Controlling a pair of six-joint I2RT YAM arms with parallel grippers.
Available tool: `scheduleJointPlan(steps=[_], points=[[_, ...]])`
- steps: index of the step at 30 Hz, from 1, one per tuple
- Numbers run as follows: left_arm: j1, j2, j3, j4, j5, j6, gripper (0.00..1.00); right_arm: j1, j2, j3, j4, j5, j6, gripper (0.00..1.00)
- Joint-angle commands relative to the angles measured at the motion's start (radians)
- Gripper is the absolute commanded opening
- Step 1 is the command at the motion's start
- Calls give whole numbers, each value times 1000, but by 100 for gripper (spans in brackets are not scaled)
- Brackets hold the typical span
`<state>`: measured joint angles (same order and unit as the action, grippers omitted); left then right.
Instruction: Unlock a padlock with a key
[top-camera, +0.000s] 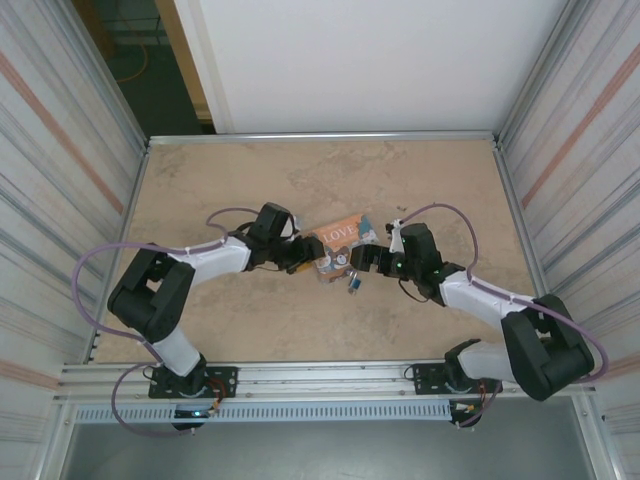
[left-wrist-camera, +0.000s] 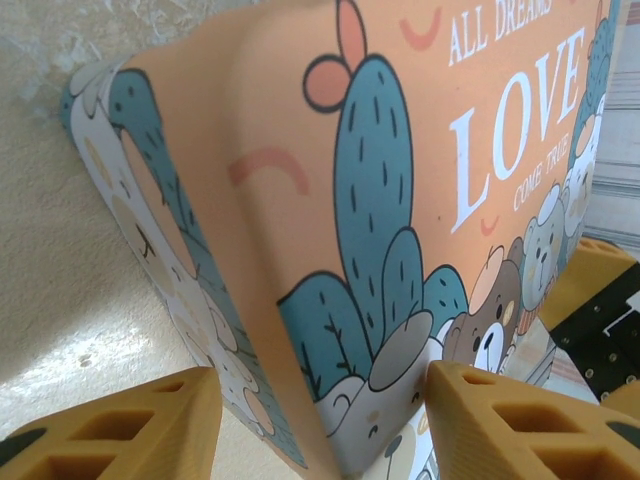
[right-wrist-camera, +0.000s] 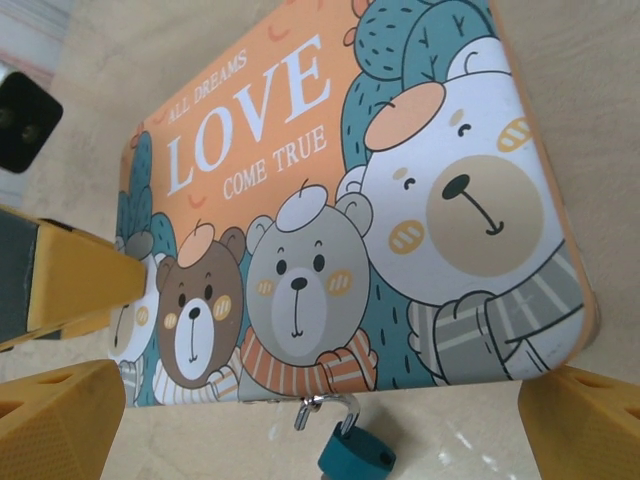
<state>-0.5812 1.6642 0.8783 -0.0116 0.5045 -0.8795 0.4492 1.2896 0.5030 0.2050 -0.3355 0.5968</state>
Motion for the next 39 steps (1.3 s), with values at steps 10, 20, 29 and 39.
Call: scheduleJointPlan(steps=[10, 20, 29, 39], points=[[-17, -23, -32, -2, -29, -22, 56, -53, 52, 28, 80, -42, -149, 99], [-6, -32, -25, -27, -35, -3, 56, -90, -95, -90, 44, -108, -145, 99], [7, -50, -38, -27, -38, -3, 56, -99, -68, -135, 123, -232, -118, 84], [10, -50, -41, -27, -35, -5, 56, -83, 43, -127, 199, -254, -108, 70]])
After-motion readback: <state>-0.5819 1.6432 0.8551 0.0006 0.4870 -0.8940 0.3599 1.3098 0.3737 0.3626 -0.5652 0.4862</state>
